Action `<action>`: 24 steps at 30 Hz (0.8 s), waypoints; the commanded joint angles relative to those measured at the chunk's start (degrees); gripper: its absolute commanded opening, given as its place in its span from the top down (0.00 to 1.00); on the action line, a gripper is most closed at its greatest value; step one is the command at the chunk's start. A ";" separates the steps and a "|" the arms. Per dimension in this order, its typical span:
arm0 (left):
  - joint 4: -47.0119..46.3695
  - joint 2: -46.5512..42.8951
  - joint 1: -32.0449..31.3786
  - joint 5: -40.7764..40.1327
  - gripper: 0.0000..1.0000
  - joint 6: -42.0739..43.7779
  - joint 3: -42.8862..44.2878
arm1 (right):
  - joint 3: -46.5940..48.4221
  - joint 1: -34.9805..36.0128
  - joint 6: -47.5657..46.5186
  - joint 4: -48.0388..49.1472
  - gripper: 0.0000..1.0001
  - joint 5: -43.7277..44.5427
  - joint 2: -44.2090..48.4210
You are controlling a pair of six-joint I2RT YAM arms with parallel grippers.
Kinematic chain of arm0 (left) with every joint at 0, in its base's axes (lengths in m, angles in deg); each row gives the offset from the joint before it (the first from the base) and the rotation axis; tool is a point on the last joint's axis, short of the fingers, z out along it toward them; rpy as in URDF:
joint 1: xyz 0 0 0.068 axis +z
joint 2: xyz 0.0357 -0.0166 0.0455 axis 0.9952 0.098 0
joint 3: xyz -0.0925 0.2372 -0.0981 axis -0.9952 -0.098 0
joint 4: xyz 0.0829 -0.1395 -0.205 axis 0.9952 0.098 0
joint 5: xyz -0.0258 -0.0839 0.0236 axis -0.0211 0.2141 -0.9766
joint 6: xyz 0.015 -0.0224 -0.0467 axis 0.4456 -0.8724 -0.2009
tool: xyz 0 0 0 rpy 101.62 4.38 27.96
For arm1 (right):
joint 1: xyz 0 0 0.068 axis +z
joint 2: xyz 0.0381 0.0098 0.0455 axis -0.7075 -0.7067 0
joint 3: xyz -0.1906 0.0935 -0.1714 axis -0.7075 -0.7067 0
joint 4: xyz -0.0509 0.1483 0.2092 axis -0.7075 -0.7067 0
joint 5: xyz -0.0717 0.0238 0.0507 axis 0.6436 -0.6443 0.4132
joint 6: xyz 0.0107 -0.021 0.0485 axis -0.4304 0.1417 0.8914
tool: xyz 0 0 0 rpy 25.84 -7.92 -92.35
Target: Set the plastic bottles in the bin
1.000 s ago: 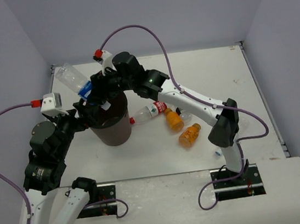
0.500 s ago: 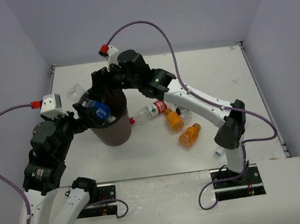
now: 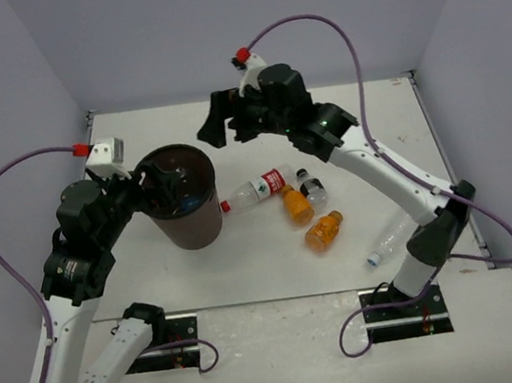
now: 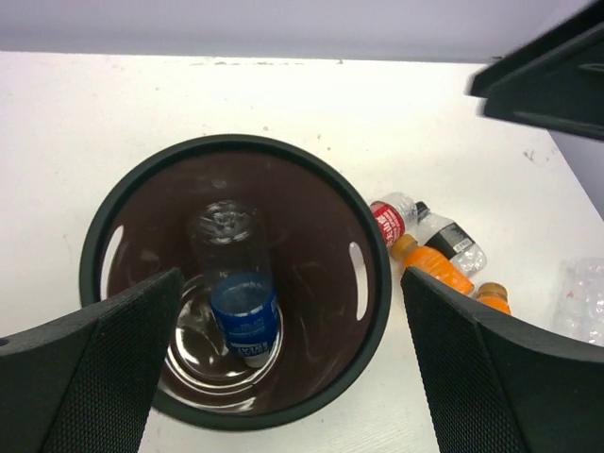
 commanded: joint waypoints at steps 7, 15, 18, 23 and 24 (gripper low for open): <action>-1.33 -1.11 0.29 -7.92 0.00 -2.46 -0.79 | -29.43 -7.85 -4.41 -8.89 0.01 17.51 25.36; 8.45 -3.76 0.29 -20.03 0.00 -7.61 -3.07 | -47.89 -7.92 2.30 -11.30 0.01 19.84 30.41; 9.54 -4.67 0.29 -21.90 0.00 -7.71 -2.81 | -48.54 -8.64 4.80 -11.41 0.01 21.06 27.77; 10.72 -4.79 0.29 -23.91 0.00 -7.78 -2.12 | -46.35 -14.47 8.48 -11.38 0.01 22.09 20.35; 10.92 -4.71 0.29 -23.83 0.00 -7.86 -1.98 | -45.97 -15.28 8.29 -10.99 0.01 21.94 19.18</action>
